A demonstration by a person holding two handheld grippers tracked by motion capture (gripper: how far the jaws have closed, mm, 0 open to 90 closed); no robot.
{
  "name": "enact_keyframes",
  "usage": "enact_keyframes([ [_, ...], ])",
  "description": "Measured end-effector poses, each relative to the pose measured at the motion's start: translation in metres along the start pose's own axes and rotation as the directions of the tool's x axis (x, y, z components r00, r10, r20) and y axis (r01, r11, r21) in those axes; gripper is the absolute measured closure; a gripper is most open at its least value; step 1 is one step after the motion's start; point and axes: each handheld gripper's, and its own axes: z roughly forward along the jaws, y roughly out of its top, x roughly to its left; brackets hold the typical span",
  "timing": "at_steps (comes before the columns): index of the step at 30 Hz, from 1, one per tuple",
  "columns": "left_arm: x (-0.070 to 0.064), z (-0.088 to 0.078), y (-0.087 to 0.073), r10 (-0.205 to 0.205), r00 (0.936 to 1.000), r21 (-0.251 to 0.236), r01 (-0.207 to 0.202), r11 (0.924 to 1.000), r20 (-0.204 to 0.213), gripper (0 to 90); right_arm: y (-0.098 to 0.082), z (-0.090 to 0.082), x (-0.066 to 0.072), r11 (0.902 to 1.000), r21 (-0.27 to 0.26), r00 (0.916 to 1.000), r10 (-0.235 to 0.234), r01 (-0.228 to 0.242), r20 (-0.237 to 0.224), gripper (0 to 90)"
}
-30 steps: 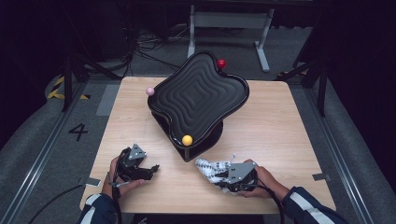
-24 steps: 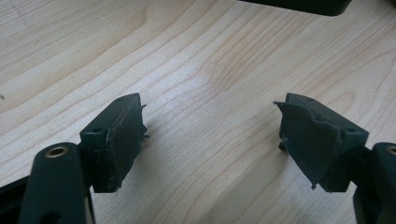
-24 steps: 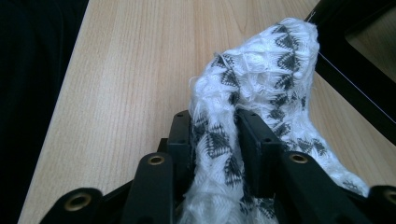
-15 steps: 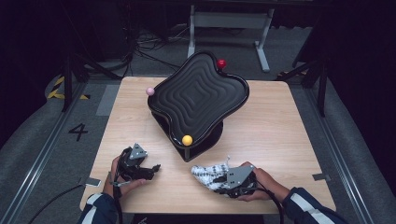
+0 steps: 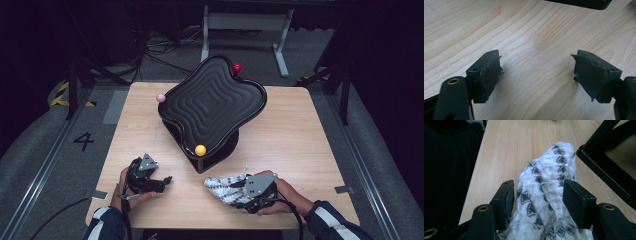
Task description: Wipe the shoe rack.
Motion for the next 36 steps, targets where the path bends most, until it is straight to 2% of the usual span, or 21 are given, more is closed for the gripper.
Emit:
enact_keyframes([
  [9,-0.001,0.001,-0.001,-0.002,1.0,-0.014,0.002,0.9999,0.003,21.0,0.0,-0.019,-0.01,0.9991,-0.038,0.9957,0.023,-0.02,0.09,40.5],
  [11,-0.001,0.001,-0.001,-0.002,1.0,-0.019,0.003,0.9998,0.003,20.9,-0.001,-0.022,-0.012,0.9991,-0.035,0.9925,0.029,-0.025,0.118,39.9],
  [17,-0.001,0.001,-0.001,0.005,1.0,-0.013,-0.005,0.9999,0.001,20.6,-0.005,-0.033,-0.019,0.9976,-0.049,0.9848,0.055,-0.048,0.165,40.1],
  [24,-0.001,0.001,-0.001,0.006,1.0,-0.014,-0.006,0.9999,0.002,20.6,-0.009,-0.046,-0.024,0.9935,-0.087,0.9786,0.089,-0.073,0.186,40.1],
  [26,-0.001,0.001,-0.001,0.006,1.0,-0.014,-0.006,0.9999,0.002,20.5,-0.011,-0.049,-0.026,0.9909,-0.1,0.9737,0.109,-0.091,0.2,40.1],
  [29,-0.001,0.001,-0.001,0.006,1.0,-0.013,-0.006,0.9999,0.002,20.5,-0.016,-0.053,-0.029,0.9916,-0.084,0.9644,0.116,-0.098,0.238,40.1],
  [31,-0.001,0.001,-0.001,0.006,1.0,-0.013,-0.006,0.9999,0.002,20.5,-0.021,-0.055,-0.033,0.9923,-0.068,0.9557,0.118,-0.104,0.27,39.9],
  [36,-0.001,0.001,-0.001,0.005,1.0,-0.014,-0.005,0.9999,0.001,20.5,-0.042,-0.058,-0.047,0.9861,-0.037,0.9309,0.165,-0.162,0.326,39.4],
])
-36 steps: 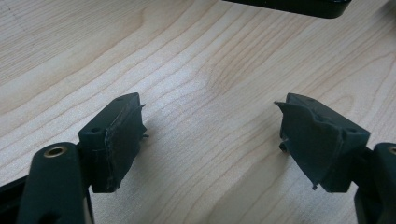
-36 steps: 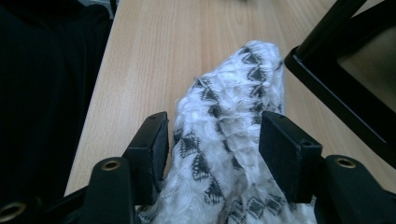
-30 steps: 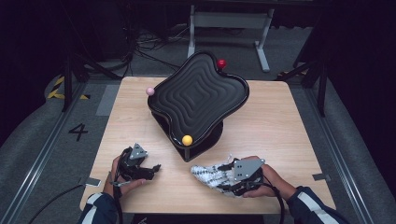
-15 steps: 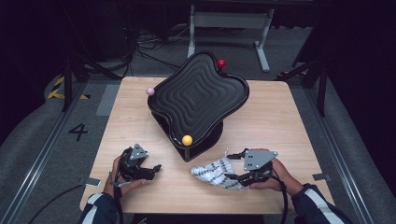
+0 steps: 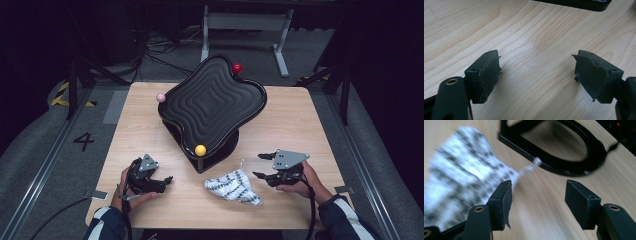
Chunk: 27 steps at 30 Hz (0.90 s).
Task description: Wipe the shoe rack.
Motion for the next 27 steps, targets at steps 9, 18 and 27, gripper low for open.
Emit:
enact_keyframes([
  [9,0.0,0.0,0.0,0.001,1.0,0.0,-0.001,1.0,-0.007,20.5,-0.033,-0.002,-0.023,0.9892,0.095,0.9907,0.103,-0.111,0.089,37.8],
  [18,-0.002,0.0,-0.001,0.004,1.0,-0.005,-0.004,1.0,0.001,20.4,-0.055,-0.017,-0.035,0.9753,0.1,0.9745,0.184,-0.197,0.128,35.8],
  [27,-0.002,-0.001,-0.001,-0.002,1.0,0.001,0.002,1.0,0.003,20.4,-0.083,-0.034,-0.035,0.9588,0.115,0.9512,0.233,-0.26,0.202,34.3],
])
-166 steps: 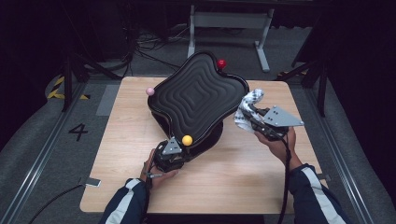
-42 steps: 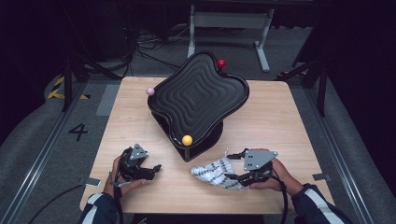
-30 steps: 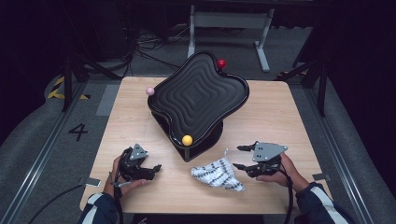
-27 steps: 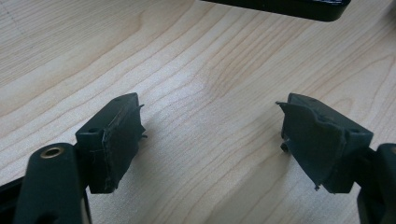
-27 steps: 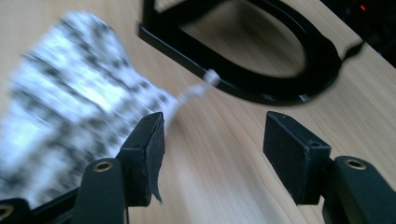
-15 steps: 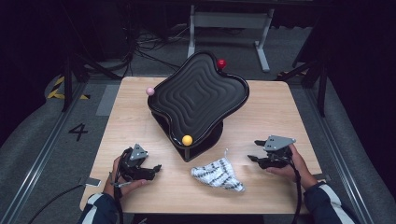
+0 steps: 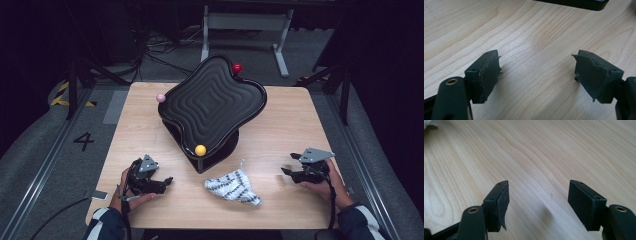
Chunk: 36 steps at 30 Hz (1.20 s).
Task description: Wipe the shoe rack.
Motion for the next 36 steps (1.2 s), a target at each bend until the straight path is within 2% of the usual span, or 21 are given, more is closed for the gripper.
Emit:
enact_keyframes([
  [3,0.0,0.0,0.0,0.0,1.0,0.0,0.0,1.0,-0.001,20.4,-0.008,-0.005,-0.004,0.999,-0.016,0.9991,0.041,-0.041,-0.006,33.8],
  [6,0.0,-0.001,0.0,0.008,0.9999,-0.001,-0.008,1.0,-0.006,20.3,-0.018,-0.008,-0.006,0.9973,-0.01,0.9972,0.073,-0.073,0.014,32.2],
  [8,-0.001,-0.001,-0.001,-0.001,1.0,-0.002,0.0,1.0,-0.003,20.3,-0.025,-0.009,-0.006,0.9954,-0.008,0.995,0.096,-0.096,0.026,32.3],
  [10,-0.001,-0.002,-0.003,-0.007,1.0,-0.004,0.007,1.0,-0.004,20.3,-0.031,-0.01,-0.006,0.9923,-0.001,0.9912,0.124,-0.124,0.046,31.6],
  [13,-0.001,-0.003,-0.003,-0.003,1.0,-0.005,0.003,1.0,-0.008,20.3,-0.04,-0.014,-0.006,0.9846,-0.015,0.9833,0.175,-0.174,0.05,30.8],
  [18,-0.002,-0.004,-0.004,-0.01,0.9999,-0.003,0.01,0.9999,-0.011,20.2,-0.047,-0.02,-0.004,0.9784,-0.016,0.9764,0.207,-0.206,0.064,29.8],
  [20,-0.003,-0.004,-0.005,-0.015,0.9997,-0.005,0.015,0.9999,-0.018,20.1,-0.049,-0.022,-0.003,0.979,-0.015,0.9776,0.204,-0.203,0.053,29.5],
  [24,-0.003,-0.004,-0.005,-0.008,0.9996,-0.003,0.008,1.0,-0.026,19.8,-0.05,-0.023,-0.004,0.9745,-0.008,0.9738,0.224,-0.224,0.037,27.5],
  [25,-0.004,-0.004,-0.005,-0.029,0.9993,-0.004,0.029,0.9996,-0.025,19.7,-0.05,-0.023,-0.005,0.9712,-0.004,0.9704,0.238,-0.238,0.042,26.4],
  [27,-0.004,-0.005,-0.005,-0.028,0.9993,-0.003,0.028,0.9996,-0.026,19.7,-0.05,-0.023,-0.005,0.9711,-0.004,0.9702,0.239,-0.239,0.043,26.3],
  [31,-0.004,-0.004,-0.005,-0.022,0.9994,0.001,0.022,0.9998,-0.027,18.9,-0.051,-0.022,-0.007,0.9619,0.004,0.9613,0.273,-0.274,0.034,24.7],
  [36,-0.005,-0.004,-0.005,-0.031,0.9991,-0.001,0.031,0.9995,-0.031,18.1,-0.049,-0.021,-0.007,0.9609,0.006,0.9604,0.277,-0.277,0.035,23.1],
])
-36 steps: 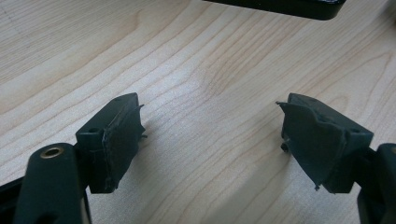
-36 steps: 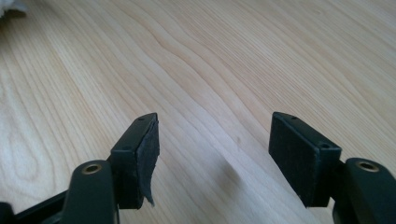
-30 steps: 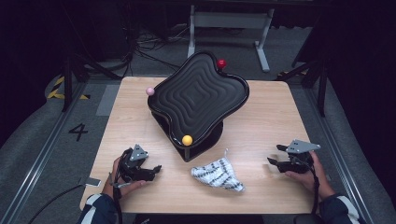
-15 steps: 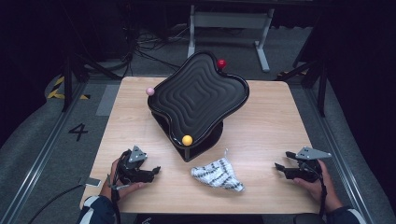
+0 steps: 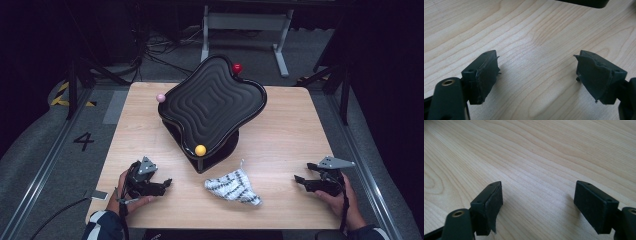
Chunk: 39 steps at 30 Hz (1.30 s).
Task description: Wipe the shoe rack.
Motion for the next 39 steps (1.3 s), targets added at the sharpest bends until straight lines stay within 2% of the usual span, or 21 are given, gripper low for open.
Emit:
enact_keyframes([
  [1,0.0003,-0.0001,0.0,0.008,1.0,-0.001,-0.008,1.0,-0.004,18.0,0.0002,0.0003,-0.0001,1.0,0.003,1.0,-0.002,0.002,0.0,22.8],
  [2,-0.0007,-0.0004,-0.0003,-0.005,1.0,0.003,0.005,1.0,-0.006,18.1,0.0006,0.0008,0.0001,1.0,0.003,1.0,-0.001,0.001,0.001,22.5],
  [8,-0.0003,0.0003,0.0003,-0.002,1.0,0.002,0.002,1.0,-0.002,17.5,0.0014,0.0017,0.0005,1.0,0.003,1.0,-0.003,0.003,0.004,22.2],
  [9,0.0003,0.0003,0.0007,0.008,1.0,0.004,-0.008,1.0,-0.003,17.1,0.0014,0.0016,0.0005,1.0,0.003,1.0,-0.003,0.003,0.004,22.2],
  [20,-0.0002,0.0009,0.001,-0.005,1.0,0.007,0.005,1.0,0.003,16.2,0.0014,0.0017,0.0005,1.0,0.003,1.0,-0.003,0.003,0.003,22.2],
  [25,0.0009,0.0007,0.0017,0.009,0.9999,0.015,-0.01,0.9998,0.003,15.8,0.0014,0.0016,0.0006,1.0,0.002,1.0,0.0,0.0,0.003,22.2],
  [39,0.0009,0.0013,0.002,0.006,1.0,0.011,-0.006,0.9999,0.005,15.6,0.0015,0.0017,0.0004,1.0,0.002,1.0,0.0,0.0,0.002,22.1],
])
